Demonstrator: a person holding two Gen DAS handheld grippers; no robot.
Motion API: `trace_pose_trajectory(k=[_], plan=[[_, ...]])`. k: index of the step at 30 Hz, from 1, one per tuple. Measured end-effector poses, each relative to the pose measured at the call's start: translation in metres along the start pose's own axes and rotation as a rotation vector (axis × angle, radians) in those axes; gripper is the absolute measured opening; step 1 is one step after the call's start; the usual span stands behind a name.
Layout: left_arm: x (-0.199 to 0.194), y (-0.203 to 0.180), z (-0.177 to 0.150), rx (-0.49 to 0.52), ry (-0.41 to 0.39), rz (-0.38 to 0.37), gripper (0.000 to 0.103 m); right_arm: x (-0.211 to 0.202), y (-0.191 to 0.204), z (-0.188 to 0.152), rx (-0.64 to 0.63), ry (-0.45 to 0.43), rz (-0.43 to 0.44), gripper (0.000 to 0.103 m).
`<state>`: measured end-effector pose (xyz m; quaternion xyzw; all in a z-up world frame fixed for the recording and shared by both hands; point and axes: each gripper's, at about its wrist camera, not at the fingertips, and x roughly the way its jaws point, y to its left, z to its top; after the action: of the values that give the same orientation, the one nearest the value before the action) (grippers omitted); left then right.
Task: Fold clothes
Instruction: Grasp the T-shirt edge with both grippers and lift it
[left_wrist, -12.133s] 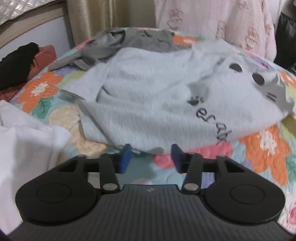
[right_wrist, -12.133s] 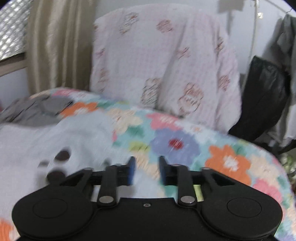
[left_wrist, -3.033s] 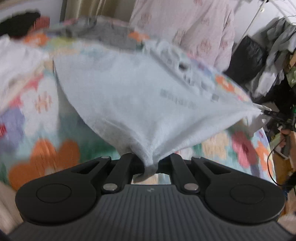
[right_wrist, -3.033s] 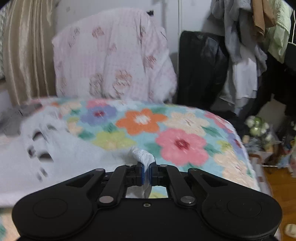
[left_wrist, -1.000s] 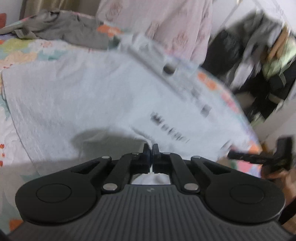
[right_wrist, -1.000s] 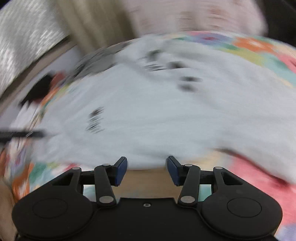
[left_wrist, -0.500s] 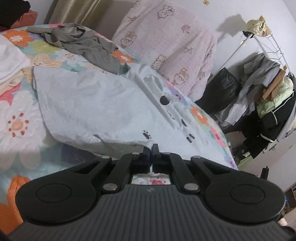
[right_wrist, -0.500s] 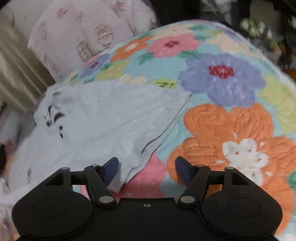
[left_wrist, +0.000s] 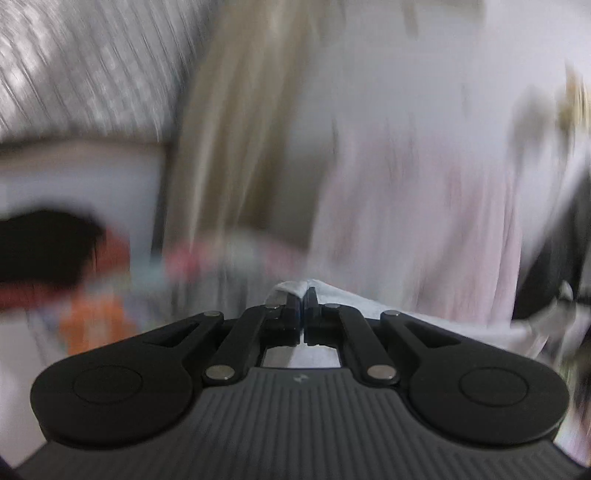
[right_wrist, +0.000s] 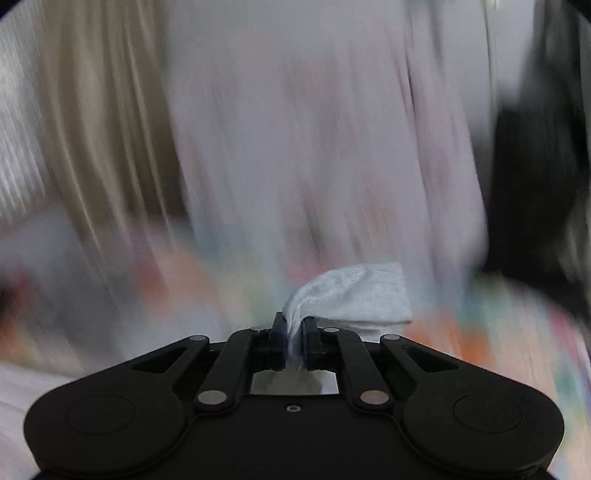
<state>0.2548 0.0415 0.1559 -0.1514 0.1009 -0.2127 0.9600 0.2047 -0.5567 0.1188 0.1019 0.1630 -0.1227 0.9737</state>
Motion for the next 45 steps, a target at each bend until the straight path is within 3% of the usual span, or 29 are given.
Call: trace_pose_trajectory(k=[2, 3, 5, 7, 10, 15, 20, 23, 26, 32, 35, 39, 42, 45], plan=[[-0.044, -0.013, 0.051, 0.015, -0.172, -0.036, 0.001, -0.051, 0.023, 0.069, 0.013, -0.247, 0.063, 0.009], [-0.067, -0.019, 0.065, 0.033, -0.232, -0.054, 0.001, -0.074, 0.032, 0.086, 0.000, -0.343, 0.085, 0.009], [-0.111, -0.030, 0.076, 0.059, -0.315, -0.083, 0.001, -0.118, 0.046, 0.105, -0.043, -0.512, 0.120, 0.009], [-0.146, -0.033, 0.069, 0.060, -0.351, -0.109, 0.001, -0.151, 0.047, 0.106, -0.037, -0.592, 0.148, 0.009], [-0.169, -0.024, 0.028, 0.019, -0.251, -0.116, 0.001, -0.168, 0.025, 0.079, 0.022, -0.518, 0.216, 0.009], [-0.160, 0.012, -0.087, -0.100, 0.071, -0.081, 0.001, -0.135, -0.022, -0.039, 0.082, -0.172, 0.222, 0.010], [-0.134, 0.044, -0.214, -0.151, 0.374, 0.070, 0.001, -0.074, -0.062, -0.196, 0.171, 0.180, 0.119, 0.009], [-0.129, 0.038, -0.261, -0.098, 0.499, 0.123, 0.001, -0.044, -0.078, -0.271, 0.198, 0.320, 0.008, 0.009], [-0.131, 0.027, -0.277, -0.073, 0.540, 0.136, 0.001, -0.043, -0.087, -0.295, 0.203, 0.342, -0.040, 0.009], [-0.154, 0.014, -0.265, -0.087, 0.496, 0.119, 0.001, -0.087, -0.076, -0.254, 0.075, 0.239, -0.040, 0.009], [-0.160, 0.007, -0.282, -0.083, 0.572, 0.140, 0.001, -0.116, -0.063, -0.252, -0.011, 0.192, -0.081, 0.009], [-0.155, 0.015, -0.309, -0.116, 0.687, 0.184, 0.001, -0.109, -0.055, -0.291, -0.081, 0.277, -0.169, 0.009], [-0.160, 0.016, -0.305, -0.112, 0.680, 0.200, 0.001, -0.101, -0.061, -0.311, -0.079, 0.322, -0.194, 0.009], [-0.170, 0.012, -0.299, -0.114, 0.683, 0.190, 0.001, -0.119, -0.059, -0.306, -0.075, 0.285, -0.193, 0.009]])
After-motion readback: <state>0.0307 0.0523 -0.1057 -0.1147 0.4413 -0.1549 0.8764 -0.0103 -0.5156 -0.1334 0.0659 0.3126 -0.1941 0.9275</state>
